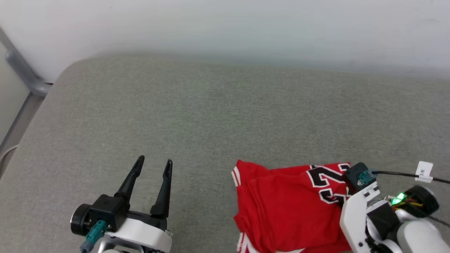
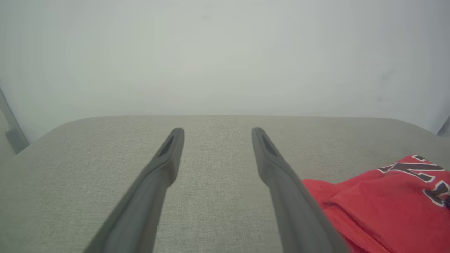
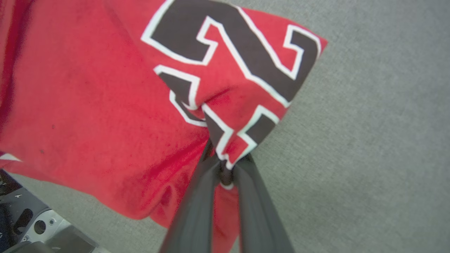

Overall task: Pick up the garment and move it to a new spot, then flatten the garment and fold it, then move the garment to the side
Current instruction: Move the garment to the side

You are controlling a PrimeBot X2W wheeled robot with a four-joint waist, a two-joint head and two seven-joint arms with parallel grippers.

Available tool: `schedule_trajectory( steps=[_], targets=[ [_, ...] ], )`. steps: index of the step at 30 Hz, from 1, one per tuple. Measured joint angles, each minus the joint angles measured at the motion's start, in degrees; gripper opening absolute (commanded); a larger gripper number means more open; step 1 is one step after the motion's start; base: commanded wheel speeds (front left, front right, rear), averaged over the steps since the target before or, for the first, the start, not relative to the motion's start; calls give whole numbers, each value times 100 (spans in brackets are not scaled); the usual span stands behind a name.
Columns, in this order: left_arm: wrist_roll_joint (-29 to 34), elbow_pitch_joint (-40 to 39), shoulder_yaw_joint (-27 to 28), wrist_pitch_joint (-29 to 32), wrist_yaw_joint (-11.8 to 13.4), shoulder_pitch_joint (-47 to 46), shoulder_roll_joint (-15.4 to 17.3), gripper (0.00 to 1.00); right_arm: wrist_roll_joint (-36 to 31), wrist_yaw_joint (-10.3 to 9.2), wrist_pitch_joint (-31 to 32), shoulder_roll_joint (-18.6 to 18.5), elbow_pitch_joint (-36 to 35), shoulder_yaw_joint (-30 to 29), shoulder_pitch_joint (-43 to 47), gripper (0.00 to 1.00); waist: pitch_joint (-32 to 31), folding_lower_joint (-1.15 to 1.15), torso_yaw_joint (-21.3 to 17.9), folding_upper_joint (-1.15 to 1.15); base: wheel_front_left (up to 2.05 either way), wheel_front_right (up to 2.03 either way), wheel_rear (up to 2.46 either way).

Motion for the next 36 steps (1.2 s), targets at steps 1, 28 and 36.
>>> schedule_trajectory(
  steps=[1,28,36],
  targets=[
    [-9,1,-29,0,0,22,-3,100,-10,0,0,-160,-52,108,-72,0,-19,0,-49,0,0,0,0],
    [433,-770,-1341,0,0,-1352,204,100,-499,0,-2112,-3453,1624,-300,-1631,0,1801,1,-1478,0,0,0,0],
    [490,-1145,-1551,0,0,-1972,453,100,-1016,0,-2932,-3237,2732,-1467,-1956,0,2694,1,-1602,0,0,0,0]
  ],
)
